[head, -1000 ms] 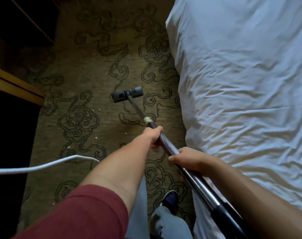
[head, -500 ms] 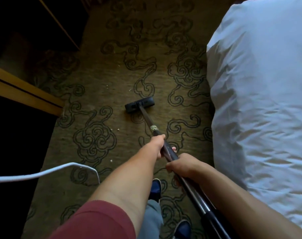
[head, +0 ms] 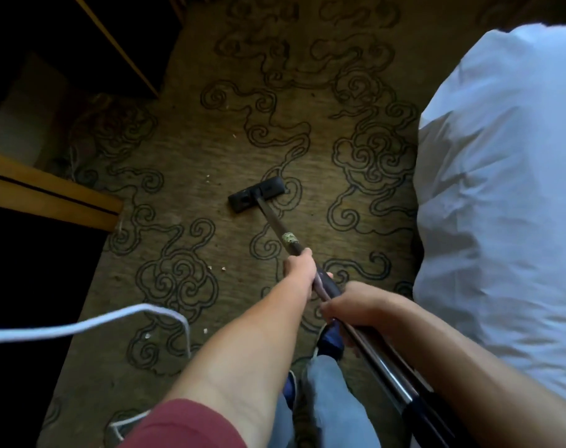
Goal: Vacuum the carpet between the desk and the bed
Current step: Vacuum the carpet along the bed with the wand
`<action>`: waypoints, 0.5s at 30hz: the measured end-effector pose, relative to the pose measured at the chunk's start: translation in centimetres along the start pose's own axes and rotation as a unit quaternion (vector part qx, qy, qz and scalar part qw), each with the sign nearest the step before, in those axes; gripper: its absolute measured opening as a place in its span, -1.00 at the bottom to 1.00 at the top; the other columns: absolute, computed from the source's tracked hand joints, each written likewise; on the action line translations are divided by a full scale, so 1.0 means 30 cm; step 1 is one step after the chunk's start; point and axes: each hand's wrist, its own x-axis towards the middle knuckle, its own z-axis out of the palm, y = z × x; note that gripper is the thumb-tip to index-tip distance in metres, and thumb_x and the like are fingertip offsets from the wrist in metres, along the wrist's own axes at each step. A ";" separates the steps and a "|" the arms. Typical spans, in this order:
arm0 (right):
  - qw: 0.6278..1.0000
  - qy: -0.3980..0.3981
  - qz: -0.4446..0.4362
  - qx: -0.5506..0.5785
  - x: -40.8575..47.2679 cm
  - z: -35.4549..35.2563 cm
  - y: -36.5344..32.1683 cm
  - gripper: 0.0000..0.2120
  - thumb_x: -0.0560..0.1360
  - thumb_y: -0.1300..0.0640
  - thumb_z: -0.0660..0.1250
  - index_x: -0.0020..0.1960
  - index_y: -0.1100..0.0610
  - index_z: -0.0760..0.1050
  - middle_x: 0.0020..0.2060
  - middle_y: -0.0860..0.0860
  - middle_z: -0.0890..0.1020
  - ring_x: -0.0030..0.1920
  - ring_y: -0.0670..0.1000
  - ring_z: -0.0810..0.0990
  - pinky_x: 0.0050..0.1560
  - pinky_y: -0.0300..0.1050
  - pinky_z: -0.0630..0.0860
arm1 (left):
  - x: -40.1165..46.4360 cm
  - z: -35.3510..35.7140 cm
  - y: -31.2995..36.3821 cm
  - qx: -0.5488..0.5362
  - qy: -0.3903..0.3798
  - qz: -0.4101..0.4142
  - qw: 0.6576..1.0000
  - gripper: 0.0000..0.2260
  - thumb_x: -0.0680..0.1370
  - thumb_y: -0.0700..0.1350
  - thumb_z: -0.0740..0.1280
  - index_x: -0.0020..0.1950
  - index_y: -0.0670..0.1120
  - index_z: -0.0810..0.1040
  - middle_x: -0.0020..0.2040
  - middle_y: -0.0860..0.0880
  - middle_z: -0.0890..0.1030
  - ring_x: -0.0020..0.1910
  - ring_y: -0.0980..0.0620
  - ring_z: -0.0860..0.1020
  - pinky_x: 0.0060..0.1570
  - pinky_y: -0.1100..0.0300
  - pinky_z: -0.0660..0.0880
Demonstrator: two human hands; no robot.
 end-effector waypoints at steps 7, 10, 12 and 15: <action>0.999 -0.044 -0.002 -0.030 0.103 -0.162 -0.194 -0.81 0.35 0.14 0.34 -0.11 0.23 0.50 -0.48 0.11 0.68 -0.47 0.09 0.69 -0.47 -0.09 0.64 | 0.094 0.014 0.230 -0.060 -0.006 -0.006 0.998 -0.79 0.59 -0.05 0.31 0.03 -0.20 0.44 0.11 -0.32 0.61 -0.44 -0.17 0.62 -0.56 0.10 0.56; 0.998 -0.048 -0.008 -0.030 0.142 -0.188 -0.282 -0.85 0.32 0.17 0.34 -0.15 0.23 0.50 -0.55 0.08 0.65 -0.56 0.06 0.64 -0.62 -0.23 0.50 | 0.155 -0.009 0.303 -0.064 0.011 -0.011 0.998 -0.71 0.58 -0.04 0.34 0.17 -0.21 0.44 0.09 -0.31 0.61 -0.29 -0.24 0.66 -0.50 0.05 0.58; 0.999 -0.053 -0.008 -0.004 0.179 -0.210 -0.334 -0.82 0.30 0.18 0.34 -0.15 0.25 0.50 -0.52 0.12 0.65 -0.52 0.10 0.65 -0.55 -0.10 0.59 | 0.178 -0.018 0.374 -0.060 0.003 -0.006 0.998 -0.72 0.57 -0.04 0.33 0.14 -0.21 0.46 0.08 -0.30 0.63 -0.24 -0.25 0.67 -0.45 -0.02 0.61; 0.998 -0.057 -0.011 0.009 0.237 -0.248 -0.434 -0.71 0.24 0.12 0.37 -0.10 0.25 0.55 -0.42 0.14 0.70 -0.38 0.15 0.71 -0.26 0.10 0.69 | 0.254 -0.043 0.483 -0.013 0.012 0.009 1.000 -0.65 0.56 0.01 0.32 0.17 -0.24 0.48 0.08 -0.28 0.66 -0.05 -0.26 0.69 -0.02 -0.20 0.64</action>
